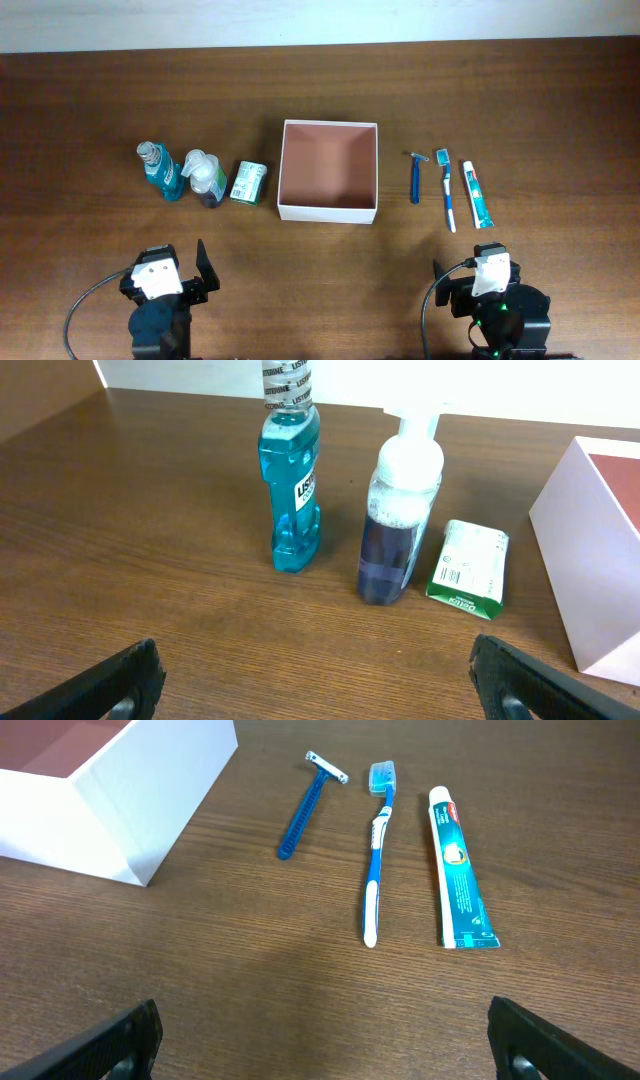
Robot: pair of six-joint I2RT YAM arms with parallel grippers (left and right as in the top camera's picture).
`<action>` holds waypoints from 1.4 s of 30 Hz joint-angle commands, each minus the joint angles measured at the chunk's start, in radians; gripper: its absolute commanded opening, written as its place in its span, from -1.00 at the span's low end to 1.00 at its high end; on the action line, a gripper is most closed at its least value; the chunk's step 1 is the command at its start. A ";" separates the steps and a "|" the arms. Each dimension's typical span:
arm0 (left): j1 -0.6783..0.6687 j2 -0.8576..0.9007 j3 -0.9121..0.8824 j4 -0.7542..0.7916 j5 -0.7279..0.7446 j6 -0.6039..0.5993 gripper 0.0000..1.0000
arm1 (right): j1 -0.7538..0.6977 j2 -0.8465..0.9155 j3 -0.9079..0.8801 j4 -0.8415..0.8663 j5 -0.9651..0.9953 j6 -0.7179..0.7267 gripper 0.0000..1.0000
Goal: Pack container
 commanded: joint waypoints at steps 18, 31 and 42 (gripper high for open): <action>0.007 -0.010 -0.008 0.006 0.010 0.012 1.00 | -0.007 -0.006 -0.006 0.002 -0.005 0.012 0.98; 0.007 0.085 0.270 -0.011 0.354 -0.142 1.00 | -0.007 -0.006 -0.005 0.002 -0.005 0.012 0.98; 0.009 0.779 0.938 -0.409 0.241 0.008 0.99 | -0.007 -0.006 -0.005 0.002 -0.005 0.012 0.98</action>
